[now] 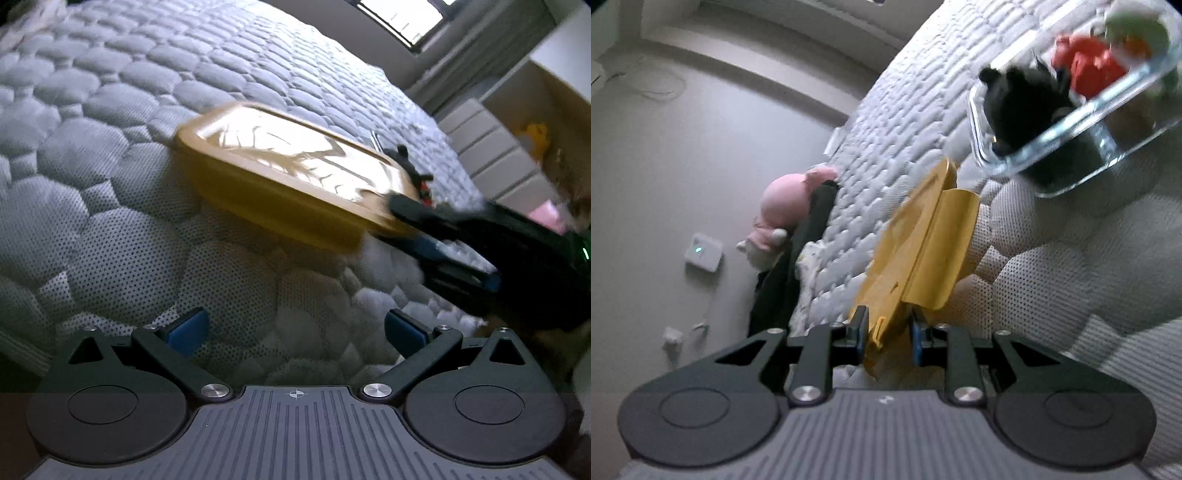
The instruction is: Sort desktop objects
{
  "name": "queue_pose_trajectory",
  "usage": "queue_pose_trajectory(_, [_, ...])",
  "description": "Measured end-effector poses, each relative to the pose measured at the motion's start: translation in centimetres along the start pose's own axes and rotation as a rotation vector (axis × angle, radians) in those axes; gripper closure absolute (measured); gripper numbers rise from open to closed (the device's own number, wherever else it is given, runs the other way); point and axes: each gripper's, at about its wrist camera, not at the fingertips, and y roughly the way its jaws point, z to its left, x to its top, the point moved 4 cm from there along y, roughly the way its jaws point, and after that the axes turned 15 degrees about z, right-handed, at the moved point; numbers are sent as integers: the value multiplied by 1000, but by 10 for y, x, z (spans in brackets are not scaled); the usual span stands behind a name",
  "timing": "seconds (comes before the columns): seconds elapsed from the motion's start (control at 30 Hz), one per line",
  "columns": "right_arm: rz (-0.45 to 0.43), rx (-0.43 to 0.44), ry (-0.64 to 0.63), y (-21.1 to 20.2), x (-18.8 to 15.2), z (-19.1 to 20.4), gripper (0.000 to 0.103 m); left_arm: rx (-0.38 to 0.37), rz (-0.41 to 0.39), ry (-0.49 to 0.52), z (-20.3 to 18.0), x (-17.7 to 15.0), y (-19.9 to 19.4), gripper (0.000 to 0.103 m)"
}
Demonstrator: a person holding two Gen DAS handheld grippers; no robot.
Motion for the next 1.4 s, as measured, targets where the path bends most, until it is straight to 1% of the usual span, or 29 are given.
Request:
queue_pose_trajectory(0.1, [29,61,39,-30,-1,-2,78,-147,2,-99,21,8,2,0])
queue_pose_trajectory(0.13, [37,82,56,-40,-1,-4,78,-184,1,-128,26,12,3,0])
queue_pose_trajectory(0.2, [39,96,78,-54,-1,-11,79,-236,-5,-180,35,18,6,0])
queue_pose_trajectory(0.23, [37,100,83,-60,-1,-13,79,-252,-9,-198,37,21,8,0])
queue_pose_trajectory(0.3, [18,78,79,-67,-2,-19,79,-269,-20,-215,35,26,10,0])
queue_pose_trajectory(0.43, [5,53,94,-73,-6,-35,79,-300,-28,-206,21,35,16,0])
queue_pose_trajectory(0.5, [-3,25,89,-71,-7,-40,80,-263,-39,-214,16,37,18,1])
queue_pose_trajectory(0.57, [-8,9,82,-68,-7,-42,81,-183,-60,-220,13,37,17,11])
queue_pose_trajectory(0.6, [-10,9,78,-69,-7,-44,84,-132,-69,-223,13,35,16,36])
queue_pose_trajectory(0.63, [-13,8,73,-71,-7,-46,85,-78,-75,-228,13,34,15,60])
queue_pose_trajectory(0.67, [-24,0,71,-72,-6,-49,85,-58,-77,-237,15,32,14,63])
queue_pose_trajectory(0.7, [-42,-14,73,-74,-4,-51,86,-74,-76,-247,15,30,14,67])
queue_pose_trajectory(0.73, [-52,-23,71,-73,-1,-53,85,-82,-79,-249,15,29,12,69])
queue_pose_trajectory(0.77, [-59,-25,69,-71,3,-56,85,-75,-85,-244,13,28,11,69])
queue_pose_trajectory(0.8, [-59,4,85,-67,7,-59,80,-69,-88,-238,11,29,9,68])
queue_pose_trajectory(0.83, [-60,34,101,-63,10,-63,70,-74,-84,-233,9,29,9,68])
queue_pose_trajectory(0.87, [-64,78,110,-58,12,-64,63,-85,-76,-231,9,28,9,68])
queue_pose_trajectory(0.9, [-72,102,106,-54,14,-64,54,-97,-64,-232,9,27,9,68])
queue_pose_trajectory(0.93, [-94,107,95,-50,15,-63,51,-104,-55,-236,9,27,11,68])
queue_pose_trajectory(1.0, [-138,76,47,-43,18,-59,50,-106,-44,-250,11,29,13,67])
queue_pose_trajectory(1.03, [-152,60,23,-40,20,-58,53,-103,-43,-253,13,29,14,64])
queue_pose_trajectory(1.07, [-144,53,25,-37,21,-58,59,-95,-46,-254,15,30,15,60])
queue_pose_trajectory(1.1, [-134,48,28,-35,23,-58,79,-87,-49,-255,16,30,15,51])
queue_pose_trajectory(1.13, [-107,67,44,-34,24,-60,83,-90,-52,-251,17,30,16,43])
queue_pose_trajectory(1.17, [-76,102,83,-33,25,-64,84,-103,-56,-242,17,30,15,36])
queue_pose_trajectory(1.2, [-59,123,118,-32,26,-67,85,-125,-63,-235,16,30,15,17])
queue_pose_trajectory(1.23, [-48,131,142,-32,27,-69,85,-156,-73,-230,16,31,15,5])
queue_pose_trajectory(1.3, [-39,126,153,-33,27,-70,85,-194,-86,-224,17,33,15,5])
queue_pose_trajectory(1.4, [-30,114,147,-32,25,-65,85,-180,-112,-237,21,37,14,5])
